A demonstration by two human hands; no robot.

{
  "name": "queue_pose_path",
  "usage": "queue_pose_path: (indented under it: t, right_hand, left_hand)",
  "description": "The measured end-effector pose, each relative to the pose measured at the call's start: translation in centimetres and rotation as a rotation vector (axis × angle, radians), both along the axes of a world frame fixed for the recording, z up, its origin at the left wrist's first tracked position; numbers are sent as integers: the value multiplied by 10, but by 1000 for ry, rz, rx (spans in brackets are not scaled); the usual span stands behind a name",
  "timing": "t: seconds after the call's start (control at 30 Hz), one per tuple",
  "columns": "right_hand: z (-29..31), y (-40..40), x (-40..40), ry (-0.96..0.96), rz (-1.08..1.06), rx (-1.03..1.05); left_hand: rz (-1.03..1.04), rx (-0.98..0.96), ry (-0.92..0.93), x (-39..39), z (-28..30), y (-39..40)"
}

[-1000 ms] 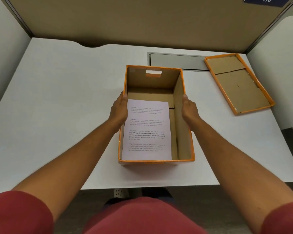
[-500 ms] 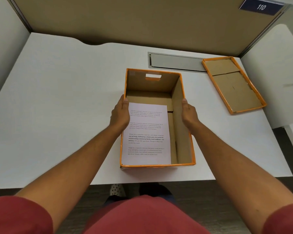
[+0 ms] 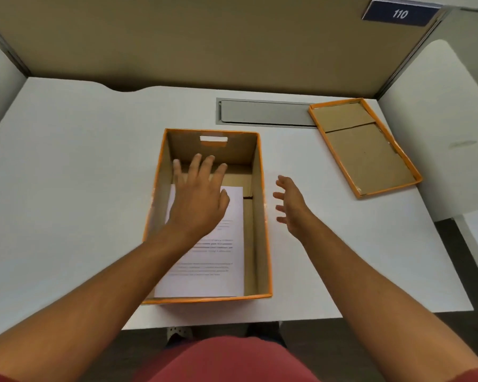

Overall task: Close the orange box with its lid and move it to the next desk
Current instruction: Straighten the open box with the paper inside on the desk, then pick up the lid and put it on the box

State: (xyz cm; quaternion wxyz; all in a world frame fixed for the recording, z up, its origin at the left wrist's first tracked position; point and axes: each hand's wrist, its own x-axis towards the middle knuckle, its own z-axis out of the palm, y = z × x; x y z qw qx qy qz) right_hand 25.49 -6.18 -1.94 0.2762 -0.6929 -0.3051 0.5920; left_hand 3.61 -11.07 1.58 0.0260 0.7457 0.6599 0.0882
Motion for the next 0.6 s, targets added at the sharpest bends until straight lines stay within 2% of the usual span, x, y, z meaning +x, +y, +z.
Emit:
queue_pose_path:
  t: [0.07, 0.23, 0.37, 0.47, 0.6]
  right_hand:
    - [-9, 12, 39, -118, 35, 90]
    - [-39, 52, 178, -577, 179, 254]
    - [-66, 74, 260, -1041, 476, 236]
    - [-85, 65, 280, -1112, 689, 251]
    - [-88, 24, 261, -1114, 794, 306]
  left_hand:
    - [-89, -1, -81, 47, 6, 13]
    - [-252, -55, -249, 161, -6, 34]
    - [-223, -190, -321, 225, -30, 46]
    - [-180, -260, -324, 257, -47, 49]
    - [-99, -322, -318, 277, -67, 55]
